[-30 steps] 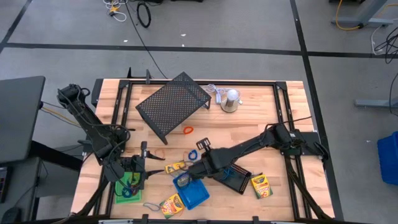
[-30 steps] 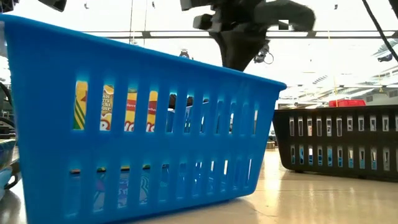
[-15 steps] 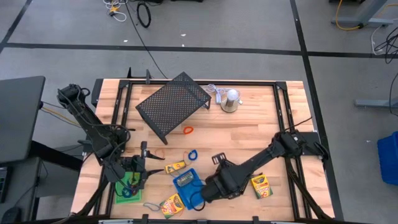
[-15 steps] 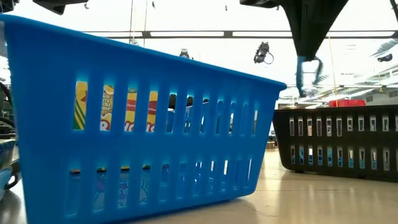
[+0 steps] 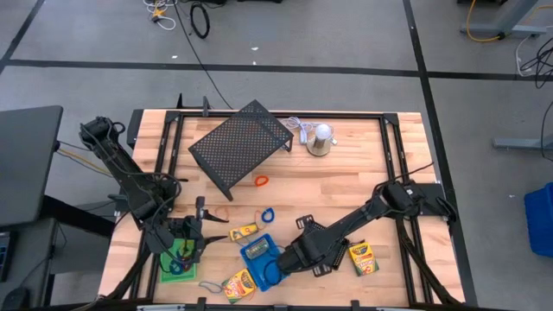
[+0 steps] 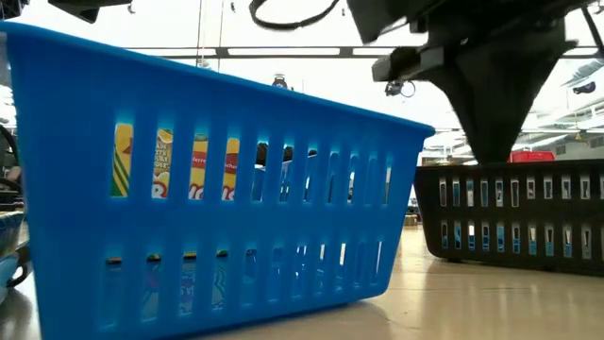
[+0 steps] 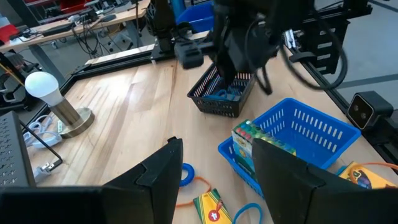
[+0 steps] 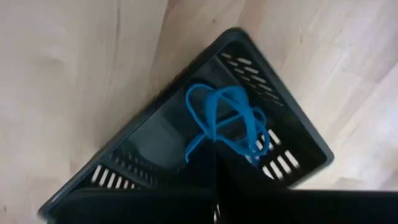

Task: Pick & Place Office Desk Supplies
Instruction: Put the blue rubber band into the black bin

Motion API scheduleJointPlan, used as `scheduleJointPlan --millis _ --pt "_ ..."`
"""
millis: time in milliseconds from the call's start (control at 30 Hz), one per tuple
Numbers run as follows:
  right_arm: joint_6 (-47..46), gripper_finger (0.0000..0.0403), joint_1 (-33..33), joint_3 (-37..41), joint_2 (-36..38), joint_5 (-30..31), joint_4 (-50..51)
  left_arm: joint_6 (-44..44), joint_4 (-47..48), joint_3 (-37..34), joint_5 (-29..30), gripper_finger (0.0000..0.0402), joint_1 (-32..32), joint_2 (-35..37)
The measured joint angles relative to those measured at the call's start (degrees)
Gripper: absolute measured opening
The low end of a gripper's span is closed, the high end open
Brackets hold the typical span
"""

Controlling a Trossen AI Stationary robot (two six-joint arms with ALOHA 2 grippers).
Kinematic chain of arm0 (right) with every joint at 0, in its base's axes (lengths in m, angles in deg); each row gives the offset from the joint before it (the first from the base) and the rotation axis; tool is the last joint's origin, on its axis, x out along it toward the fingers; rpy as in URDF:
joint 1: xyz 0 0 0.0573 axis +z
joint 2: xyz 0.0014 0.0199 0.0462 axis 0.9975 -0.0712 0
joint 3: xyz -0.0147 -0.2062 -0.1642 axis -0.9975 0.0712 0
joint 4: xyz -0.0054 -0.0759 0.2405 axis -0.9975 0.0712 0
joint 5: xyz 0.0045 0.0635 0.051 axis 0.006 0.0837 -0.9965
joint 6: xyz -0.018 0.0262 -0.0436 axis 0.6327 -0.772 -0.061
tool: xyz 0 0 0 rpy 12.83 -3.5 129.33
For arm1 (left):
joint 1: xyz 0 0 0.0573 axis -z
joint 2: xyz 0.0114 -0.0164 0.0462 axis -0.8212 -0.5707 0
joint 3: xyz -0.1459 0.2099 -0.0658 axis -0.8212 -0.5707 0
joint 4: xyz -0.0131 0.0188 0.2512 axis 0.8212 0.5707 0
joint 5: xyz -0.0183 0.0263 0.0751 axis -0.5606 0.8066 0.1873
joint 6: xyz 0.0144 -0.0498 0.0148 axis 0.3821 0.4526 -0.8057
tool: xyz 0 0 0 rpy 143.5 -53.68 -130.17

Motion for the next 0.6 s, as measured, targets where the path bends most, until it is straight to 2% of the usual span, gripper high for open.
scheduleJointPlan --millis 167,267,367,600 --pt "2.1 0.0001 -1.6 2.9 0.1 -3.1 -5.3 -0.1 0.0 0.0 0.0 0.0201 0.0 0.0" --pt "2.5 0.0016 -2.7 3.8 0.2 -5.6 -7.8 -0.1 0.0 0.0 0.0 0.0201 0.0 0.0" --pt "2.5 0.0049 -3.4 3.9 0.2 -5.0 -7.6 0.0 0.0 0.0 0.0 0.0201 0.0 0.0" --pt "2.5 0.0155 -3.6 3.9 0.2 -3.6 -7.3 -0.1 0.0 0.0 0.0 0.0201 0.0 0.0"
